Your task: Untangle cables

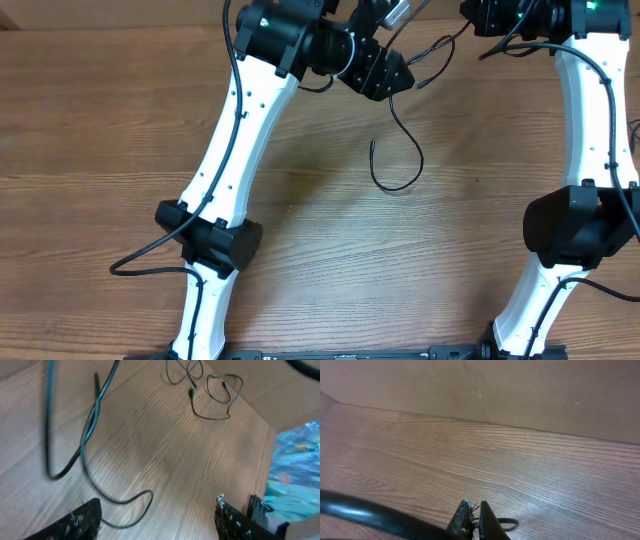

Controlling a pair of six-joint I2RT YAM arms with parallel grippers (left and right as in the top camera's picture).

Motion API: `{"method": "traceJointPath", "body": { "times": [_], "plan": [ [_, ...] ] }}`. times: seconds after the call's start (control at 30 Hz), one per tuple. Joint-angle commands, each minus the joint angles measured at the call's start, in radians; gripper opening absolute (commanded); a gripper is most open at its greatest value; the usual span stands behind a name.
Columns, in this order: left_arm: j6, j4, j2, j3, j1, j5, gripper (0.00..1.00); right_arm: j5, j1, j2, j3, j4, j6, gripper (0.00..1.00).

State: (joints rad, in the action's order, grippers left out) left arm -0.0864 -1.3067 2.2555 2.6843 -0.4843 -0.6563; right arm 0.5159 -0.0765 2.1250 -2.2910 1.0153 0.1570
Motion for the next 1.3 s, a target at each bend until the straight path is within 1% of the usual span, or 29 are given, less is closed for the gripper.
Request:
{"method": "traceJointPath", "body": {
  "times": [0.0, 0.1, 0.23, 0.37, 0.5, 0.67, 0.8, 0.97, 1.03, 1.13, 1.23, 1.27],
  "plan": [
    [-0.023, 0.025, -0.018, 0.014, -0.03, 0.066, 0.72, 0.001, 0.021, -0.027, -0.02, 0.001, -0.012, 0.04],
    [-0.026, 0.029, -0.015, 0.013, -0.041, 0.167, 0.72, 0.0, 0.033, -0.027, -0.02, 0.002, -0.012, 0.04],
    [-0.037, 0.025, -0.01, 0.013, -0.042, 0.212, 0.72, 0.0, 0.046, -0.027, -0.02, 0.001, -0.011, 0.04],
    [-0.039, 0.013, -0.01, 0.013, -0.036, 0.307, 0.72, -0.003, 0.048, -0.027, -0.02, 0.001, -0.011, 0.04],
    [-0.049, -0.002, -0.01, 0.013, -0.027, 0.323, 0.72, -0.003, 0.048, -0.027, -0.02, 0.005, -0.011, 0.04],
    [-0.051, 0.001, -0.004, 0.013, -0.027, 0.424, 0.71, 0.0, 0.054, -0.027, -0.02, 0.014, -0.011, 0.04],
    [-0.076, 0.003, 0.004, 0.013, -0.027, 0.435, 0.72, 0.0, 0.059, -0.027, -0.02, 0.023, -0.011, 0.04],
    [-0.075, 0.016, 0.026, 0.012, -0.027, 0.443, 0.71, 0.001, 0.062, -0.027, -0.02, 0.031, -0.011, 0.04],
    [-0.075, 0.026, 0.043, 0.01, -0.027, 0.443, 0.69, 0.001, 0.064, -0.027, -0.02, 0.038, -0.011, 0.04],
    [-0.076, 0.04, 0.075, 0.009, -0.026, 0.446, 0.63, 0.0, 0.069, -0.027, -0.02, 0.047, -0.011, 0.04],
    [-0.083, 0.056, 0.11, 0.008, -0.026, 0.446, 0.5, 0.0, 0.071, -0.029, -0.02, 0.055, -0.011, 0.04],
    [-0.086, 0.061, 0.12, 0.008, -0.026, 0.446, 0.48, 0.001, 0.071, -0.031, -0.02, 0.06, -0.011, 0.04]
  ]
}}
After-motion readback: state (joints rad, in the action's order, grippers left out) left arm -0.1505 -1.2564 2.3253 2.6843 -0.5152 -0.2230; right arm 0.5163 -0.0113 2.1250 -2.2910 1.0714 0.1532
